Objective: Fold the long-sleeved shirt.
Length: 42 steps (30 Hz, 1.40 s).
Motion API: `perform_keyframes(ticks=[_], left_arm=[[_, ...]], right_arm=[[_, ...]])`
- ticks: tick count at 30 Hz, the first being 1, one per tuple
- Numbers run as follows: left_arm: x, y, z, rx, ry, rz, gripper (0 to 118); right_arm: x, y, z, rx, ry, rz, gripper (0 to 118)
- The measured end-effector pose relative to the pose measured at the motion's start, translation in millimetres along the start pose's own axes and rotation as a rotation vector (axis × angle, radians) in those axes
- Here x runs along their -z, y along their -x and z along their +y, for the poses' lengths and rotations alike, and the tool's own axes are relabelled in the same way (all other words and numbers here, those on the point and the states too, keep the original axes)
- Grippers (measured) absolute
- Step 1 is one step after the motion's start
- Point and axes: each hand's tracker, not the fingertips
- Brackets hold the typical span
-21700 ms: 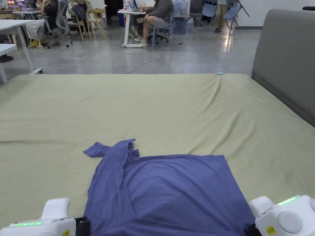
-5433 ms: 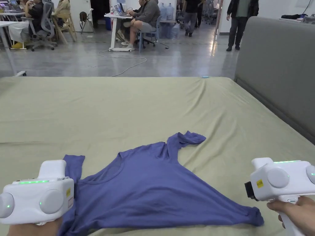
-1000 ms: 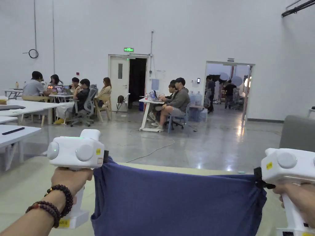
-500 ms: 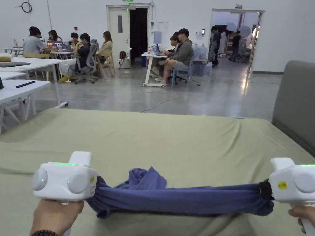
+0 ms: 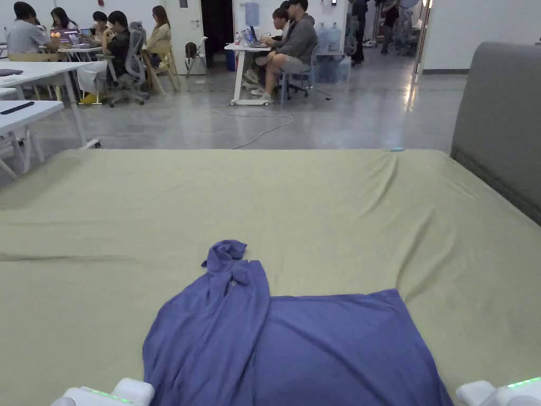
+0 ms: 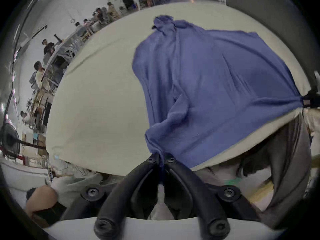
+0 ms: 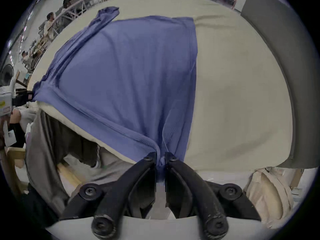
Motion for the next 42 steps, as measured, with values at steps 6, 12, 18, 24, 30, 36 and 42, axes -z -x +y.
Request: perform_keyframes(ticks=[6,12,18,24,30,36,42], left_arm=[[0,7,-4,-0.078,-0.064,-0.034,22],[-48,27,-7,-0.193,-0.274,-0.093,113],[-62,20,28,-0.2,-0.39,-0.106,0],[-48,-17,111,-0.076,-0.44,-0.246,0],[21,-52,267,-0.102,-0.455,-0.37,63],[115,-82,372,-0.12,-0.309,-0.185,94],[180,-87,395,-0.091,-0.108,-0.092,86]], right_arm=[[-13,-2,5,0.009,-0.041,0.0,65],[-61,-9,16,0.03,-0.207,-0.061,108],[-74,-1,40,0.101,-0.294,-0.06,0],[-53,6,57,0.082,-0.276,0.02,0],[-33,-3,75,0.088,-0.25,0.029,0],[-20,-15,81,0.128,-0.203,0.07,0],[-22,-23,87,0.14,-0.202,0.062,0]])
